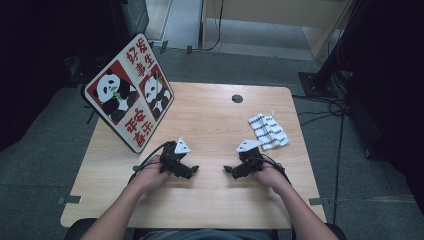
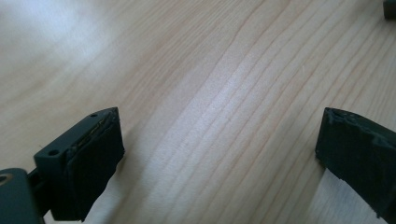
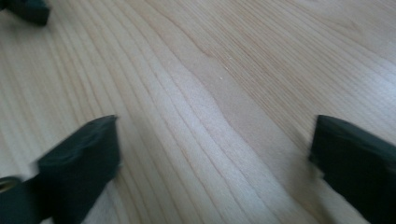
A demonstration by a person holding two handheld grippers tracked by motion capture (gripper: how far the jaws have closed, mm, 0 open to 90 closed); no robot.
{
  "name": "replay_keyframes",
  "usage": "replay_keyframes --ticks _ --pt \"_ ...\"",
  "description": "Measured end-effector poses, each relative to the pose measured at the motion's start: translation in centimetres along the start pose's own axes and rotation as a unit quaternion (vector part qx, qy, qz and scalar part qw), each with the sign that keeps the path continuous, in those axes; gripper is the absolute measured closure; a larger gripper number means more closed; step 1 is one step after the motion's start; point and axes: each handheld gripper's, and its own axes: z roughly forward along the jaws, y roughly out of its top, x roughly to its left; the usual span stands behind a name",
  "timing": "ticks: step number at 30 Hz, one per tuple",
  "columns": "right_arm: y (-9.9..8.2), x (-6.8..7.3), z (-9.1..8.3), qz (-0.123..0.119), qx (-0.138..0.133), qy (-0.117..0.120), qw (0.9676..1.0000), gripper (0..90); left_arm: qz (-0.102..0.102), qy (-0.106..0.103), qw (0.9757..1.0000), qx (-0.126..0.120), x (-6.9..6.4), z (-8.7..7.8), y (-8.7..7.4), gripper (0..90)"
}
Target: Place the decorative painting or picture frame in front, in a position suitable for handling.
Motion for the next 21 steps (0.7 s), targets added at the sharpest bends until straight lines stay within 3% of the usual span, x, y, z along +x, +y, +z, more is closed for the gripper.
replay_keyframes --ticks 1,2,3,4,5,7,8,9,10,12,13,15,21 --pt "0.0 0.0 0.0 0.000 0.000 0.000 1.0000 8.7 0.000 0.000 1.0000 0.000 0.0 0.0 0.0 22.2" --pt "1.0 -0.3 -0.8 0.005 0.009 -0.026 0.9996 17.9 -0.022 0.013 0.9991 0.035 0.7 -1.0 1.3 25.2" --pt "1.4 -0.5 -1.2 0.015 0.002 -0.030 0.9994 13.4 -0.022 0.013 0.9991 0.035 0.7 -1.0 1.3 23.4" --pt "1.4 -0.5 -1.2 0.015 0.002 -0.030 0.9994 13.4 -0.046 0.000 0.9987 0.023 1.2 -1.7 1.7 23.4" --pt "1.9 -1.1 -2.5 0.041 -0.027 -0.020 0.9986 13.1 -0.055 -0.012 0.9984 0.002 1.5 -2.3 1.8 21.2" --pt "2.1 -1.2 -2.9 0.042 -0.034 -0.032 0.9980 13.1 -0.066 -0.030 0.9973 -0.009 1.6 -2.9 2.1 18.3" --pt "2.2 -1.2 -3.3 0.041 -0.037 -0.037 0.9978 13.0 -0.068 -0.041 0.9969 -0.005 1.7 -3.1 2.2 17.6" --pt "2.3 -1.2 -3.6 0.040 -0.039 -0.035 0.9978 12.6 -0.066 -0.031 0.9973 0.001 1.6 -3.2 2.3 16.7" --pt "2.4 -1.3 -3.8 0.035 -0.043 -0.033 0.9979 12.3 -0.066 -0.044 0.9968 0.008 1.8 -3.4 2.3 16.9" --pt "2.6 -1.6 -4.6 0.044 -0.049 -0.013 0.9977 11.4 -0.064 -0.061 0.9961 -0.003 2.0 -3.8 2.3 16.3" --pt "2.6 -1.6 -4.6 0.044 -0.049 -0.013 0.9977 11.4 -0.051 -0.058 0.9970 -0.004 2.2 -4.0 2.3 16.3" --pt "2.8 -1.7 -5.0 0.047 -0.060 -0.015 0.9970 12.9 -0.043 -0.059 0.9973 -0.009 2.3 -4.4 2.3 15.7" --pt "3.2 -1.8 -6.0 0.067 -0.093 -0.013 0.9933 11.3 -0.060 -0.066 0.9959 -0.015 2.7 -4.7 2.5 13.2"
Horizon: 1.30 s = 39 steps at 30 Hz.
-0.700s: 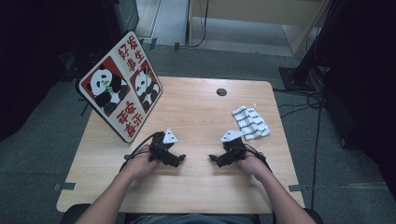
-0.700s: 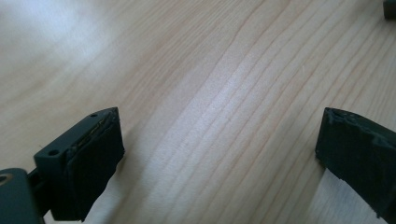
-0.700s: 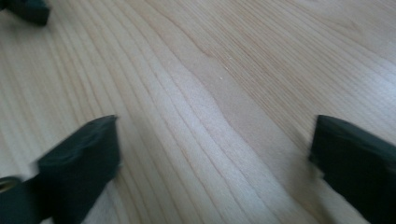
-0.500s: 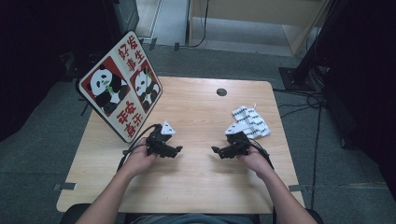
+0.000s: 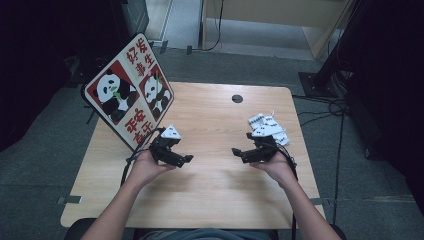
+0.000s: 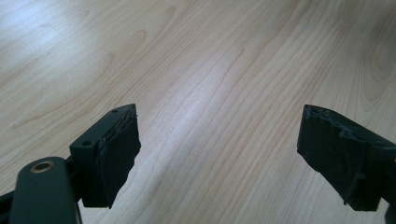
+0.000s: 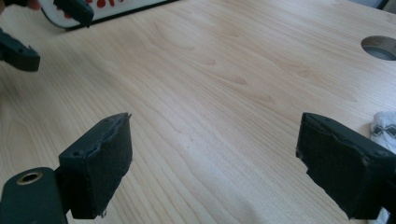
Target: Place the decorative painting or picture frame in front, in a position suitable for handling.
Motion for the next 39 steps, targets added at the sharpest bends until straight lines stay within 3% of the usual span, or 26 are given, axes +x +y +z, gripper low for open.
replay_keyframes --ticks 2,3,7,12,13,16,19,25,32,39 --pt "0.1 -0.1 -0.1 0.009 0.001 -0.003 1.0000 12.1 0.013 0.012 0.9998 -0.008 -0.1 -0.3 0.2 14.1" --pt "0.0 -0.2 -0.2 0.009 0.005 0.015 0.9998 15.6 0.013 0.008 0.9998 -0.009 -0.1 -0.3 0.2 16.5" --pt "-0.2 -0.1 -0.4 0.002 0.003 0.013 0.9999 21.0 0.031 0.009 0.9995 -0.002 -0.3 -0.3 0.3 24.4" --pt "0.1 0.2 -0.9 -0.007 -0.008 0.008 0.9999 25.8 0.028 -0.002 0.9995 -0.015 -0.6 -0.3 0.6 31.0" --pt "0.1 0.3 -1.1 -0.004 -0.015 0.009 0.9998 31.5 0.028 -0.006 0.9995 -0.016 -0.6 -0.3 0.6 33.2" --pt "0.2 0.2 -1.2 0.006 -0.017 0.019 0.9997 33.7 0.033 -0.006 0.9992 -0.021 -0.7 -0.5 0.8 33.8" --pt "0.2 0.1 -1.4 0.008 -0.006 0.021 0.9997 34.8 0.013 -0.020 0.9995 -0.019 -0.3 -0.9 0.8 35.1" --pt "0.4 -0.2 -1.8 0.010 -0.002 0.011 0.9999 32.1 0.001 -0.040 0.9991 -0.017 0.1 -1.7 0.9 34.9" --pt "0.6 -0.4 -2.1 0.026 0.008 0.016 0.9995 40.3 0.001 -0.026 0.9995 -0.017 0.5 -3.4 0.5 33.6" --pt "0.7 -0.6 -1.7 0.026 0.017 0.024 0.9992 41.1 -0.020 -0.015 0.9993 -0.029 0.9 -4.9 -0.2 34.2"
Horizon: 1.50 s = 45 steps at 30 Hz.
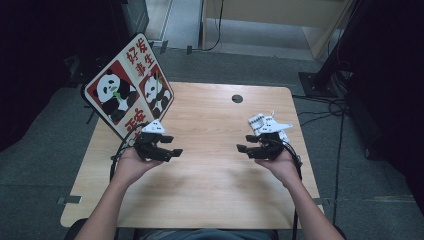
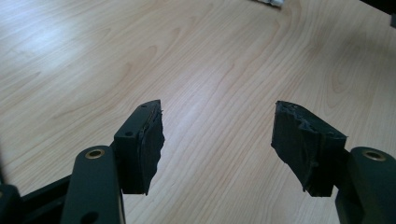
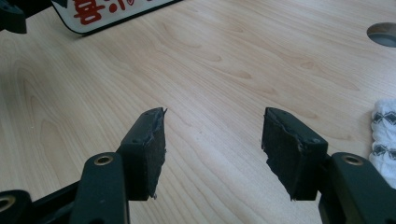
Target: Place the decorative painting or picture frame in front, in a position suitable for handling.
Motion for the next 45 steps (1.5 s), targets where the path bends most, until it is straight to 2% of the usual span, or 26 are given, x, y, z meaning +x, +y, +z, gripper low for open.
replay_keyframes --ticks 5,6,8,18,20,28,32,37,39,45 --pt "0.3 -0.2 0.3 -0.002 -0.002 0.003 1.0000 43.8 -0.007 0.013 0.9999 0.002 0.1 -1.1 -0.6 34.6" --pt "0.4 -0.2 0.5 -0.010 0.006 0.004 0.9999 48.2 -0.010 0.017 0.9998 0.003 0.2 -1.3 -0.8 34.6" --pt "0.6 0.0 0.7 -0.043 0.011 -0.005 0.9990 47.5 -0.031 0.017 0.9994 -0.004 0.4 -2.1 -1.2 35.3" --pt "1.5 -0.1 1.3 -0.024 0.017 0.010 0.9995 44.2 -0.037 0.033 0.9986 -0.017 0.7 -4.7 -2.4 35.7" --pt "1.8 -0.1 1.4 -0.015 0.010 0.022 0.9996 42.2 -0.040 0.034 0.9985 -0.015 0.8 -5.2 -2.7 36.3" --pt "1.9 -0.3 1.8 -0.012 0.016 0.025 0.9995 43.7 -0.055 0.052 0.9968 -0.027 1.0 -7.1 -3.7 36.7" --pt "1.8 -0.2 2.0 -0.019 0.025 0.021 0.9993 44.1 -0.073 0.067 0.9944 -0.036 1.8 -8.5 -4.4 36.8" --pt "1.7 -0.2 2.0 -0.022 0.029 0.019 0.9991 44.5 -0.085 0.075 0.9921 -0.053 2.5 -10.0 -5.0 36.9" --pt "1.6 -0.2 1.9 -0.019 0.028 0.018 0.9993 44.4 -0.091 0.087 0.9903 -0.058 2.9 -10.8 -5.4 37.1" --pt "1.5 -0.3 1.7 -0.017 0.029 0.016 0.9993 44.3 -0.100 0.101 0.9884 -0.052 3.6 -11.9 -6.2 37.3"
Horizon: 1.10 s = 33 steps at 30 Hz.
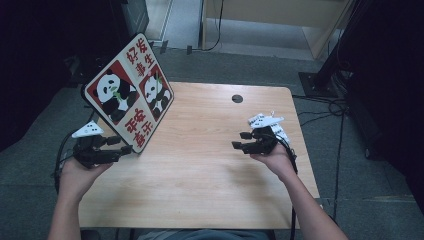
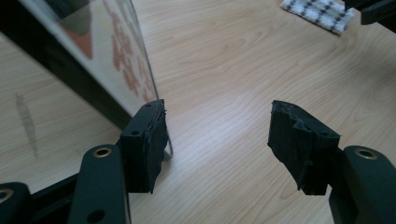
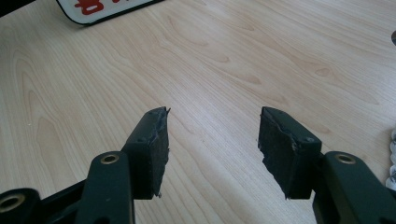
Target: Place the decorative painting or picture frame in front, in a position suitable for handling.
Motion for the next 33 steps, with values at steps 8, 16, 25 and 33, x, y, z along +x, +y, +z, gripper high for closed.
replay_keyframes --ticks 8,16,25,33 --pt "-0.3 -0.1 0.0 -0.001 0.004 -0.002 1.0000 43.9 -0.011 0.017 0.9998 0.005 1.4 -0.9 -0.6 39.6" --pt "-0.7 -0.2 -0.5 0.002 0.006 -0.010 0.9999 43.4 -0.038 0.017 0.9991 0.001 3.7 -1.8 -1.2 40.2" --pt "-1.4 -0.4 -1.0 0.013 0.004 -0.025 0.9996 43.0 -0.053 0.020 0.9981 -0.023 4.7 -2.6 0.8 39.0" --pt "-1.7 -0.3 -1.0 0.012 0.015 -0.030 0.9994 42.9 -0.065 0.015 0.9974 -0.027 5.5 -2.9 3.7 39.5"
